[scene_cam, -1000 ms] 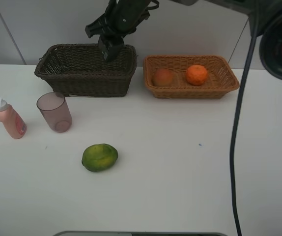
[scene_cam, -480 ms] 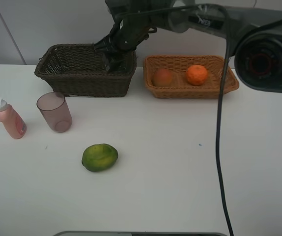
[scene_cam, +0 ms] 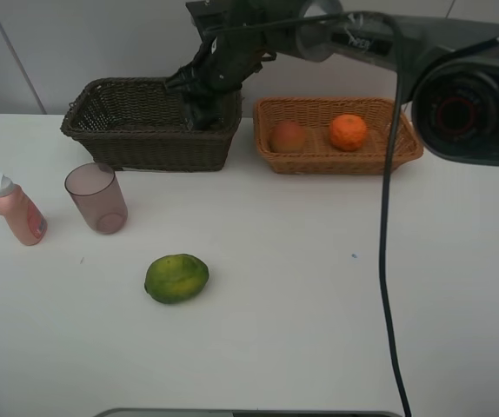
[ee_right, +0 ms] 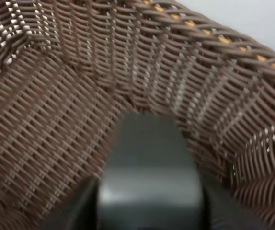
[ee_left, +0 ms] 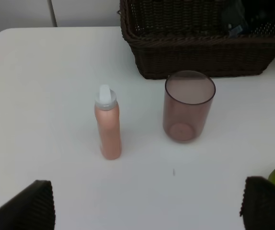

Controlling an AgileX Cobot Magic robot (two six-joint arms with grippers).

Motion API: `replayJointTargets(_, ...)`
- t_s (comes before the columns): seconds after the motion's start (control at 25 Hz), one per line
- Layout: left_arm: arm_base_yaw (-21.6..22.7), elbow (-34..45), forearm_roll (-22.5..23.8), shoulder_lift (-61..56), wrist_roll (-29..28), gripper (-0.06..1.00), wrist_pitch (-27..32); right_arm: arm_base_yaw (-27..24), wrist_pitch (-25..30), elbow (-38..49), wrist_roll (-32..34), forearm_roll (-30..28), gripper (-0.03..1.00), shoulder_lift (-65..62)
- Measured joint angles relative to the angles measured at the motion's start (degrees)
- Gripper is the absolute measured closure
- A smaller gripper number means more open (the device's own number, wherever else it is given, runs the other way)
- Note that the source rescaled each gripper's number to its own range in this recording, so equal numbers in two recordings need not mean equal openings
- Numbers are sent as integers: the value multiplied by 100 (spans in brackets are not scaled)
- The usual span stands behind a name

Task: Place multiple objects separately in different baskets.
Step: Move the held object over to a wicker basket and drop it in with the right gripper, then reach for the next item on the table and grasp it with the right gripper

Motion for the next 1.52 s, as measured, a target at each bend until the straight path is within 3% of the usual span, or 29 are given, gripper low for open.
replayJointTargets(0.16, 0, 0, 0, 0, 0, -5, 0, 0, -37, -5, 0, 16, 15, 0)
replayJointTargets(0.28, 0, 0, 0, 0, 0, -5, 0, 0, 122, -5, 0, 18, -1, -78)
replayJointTargets(0.48, 0, 0, 0, 0, 0, -5, 0, 0, 593, -5, 0, 18, -3, -510)
replayJointTargets(0.72, 0, 0, 0, 0, 0, -5, 0, 37, 1788, 2, -29, 18, -3, -1105)
replayJointTargets(0.88, 0, 0, 0, 0, 0, -5, 0, 110, 2238, 407, -383, 1, -3, -1547)
replayJointTargets(1.04, 0, 0, 0, 0, 0, -5, 0, 192, 2236, 1377, -970, -4, -3, -2120)
replayJointTargets(1.32, 0, 0, 0, 0, 0, -5, 0, 425, 1481, 3418, -1985, -10, -3, -3066)
replayJointTargets(1.52, 0, 0, 0, 0, 0, -5, 0, 730, 1593, 4015, -2764, 66, -3, -3185)
